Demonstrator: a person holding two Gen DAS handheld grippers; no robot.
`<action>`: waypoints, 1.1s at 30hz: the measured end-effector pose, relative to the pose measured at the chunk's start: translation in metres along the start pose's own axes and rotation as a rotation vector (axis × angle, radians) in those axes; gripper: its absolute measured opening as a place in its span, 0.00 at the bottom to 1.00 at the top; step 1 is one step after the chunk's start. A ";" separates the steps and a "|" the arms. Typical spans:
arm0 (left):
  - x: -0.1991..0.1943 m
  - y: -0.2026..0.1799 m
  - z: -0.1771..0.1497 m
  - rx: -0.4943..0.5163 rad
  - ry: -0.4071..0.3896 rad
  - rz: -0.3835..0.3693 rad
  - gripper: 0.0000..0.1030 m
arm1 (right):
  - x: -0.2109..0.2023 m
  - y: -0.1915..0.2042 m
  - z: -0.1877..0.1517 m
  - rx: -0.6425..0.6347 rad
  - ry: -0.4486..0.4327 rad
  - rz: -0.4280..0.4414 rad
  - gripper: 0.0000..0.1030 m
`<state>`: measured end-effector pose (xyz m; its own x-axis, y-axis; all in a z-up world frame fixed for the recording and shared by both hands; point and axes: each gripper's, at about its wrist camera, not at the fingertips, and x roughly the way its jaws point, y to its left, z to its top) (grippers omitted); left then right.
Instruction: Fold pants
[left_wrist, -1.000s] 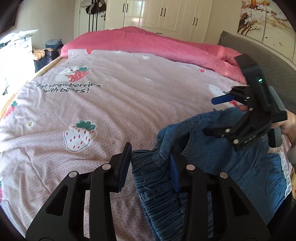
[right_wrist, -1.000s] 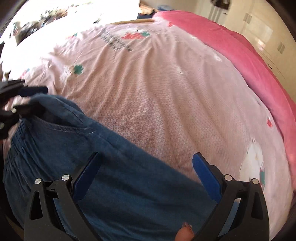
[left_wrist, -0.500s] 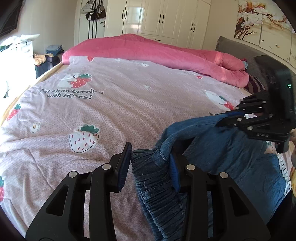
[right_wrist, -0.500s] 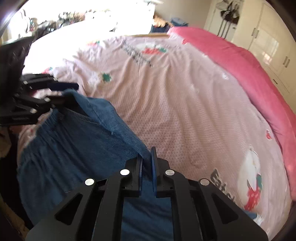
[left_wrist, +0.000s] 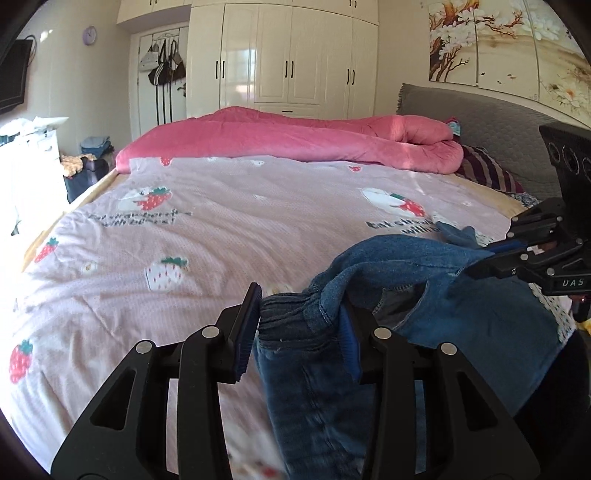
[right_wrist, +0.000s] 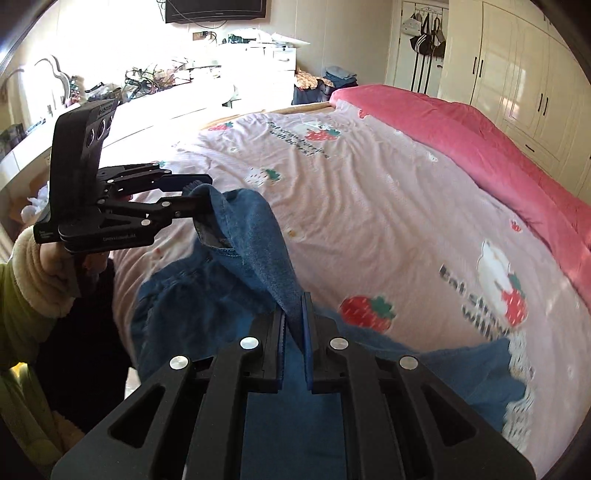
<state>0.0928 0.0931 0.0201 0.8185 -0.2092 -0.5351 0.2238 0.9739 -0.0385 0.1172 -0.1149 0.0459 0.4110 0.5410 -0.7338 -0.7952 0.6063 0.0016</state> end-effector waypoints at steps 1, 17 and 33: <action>-0.006 -0.004 -0.008 -0.004 0.009 -0.002 0.31 | -0.001 0.006 -0.009 0.016 0.001 0.016 0.07; -0.045 -0.018 -0.067 -0.034 0.127 -0.019 0.31 | 0.006 0.072 -0.086 0.150 0.025 0.126 0.07; -0.054 -0.015 -0.082 -0.053 0.212 0.021 0.40 | 0.031 0.089 -0.109 0.192 0.041 0.101 0.12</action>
<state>0.0018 0.0973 -0.0200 0.6916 -0.1706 -0.7018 0.1751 0.9823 -0.0662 0.0106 -0.1077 -0.0507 0.3123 0.5830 -0.7500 -0.7301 0.6525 0.2031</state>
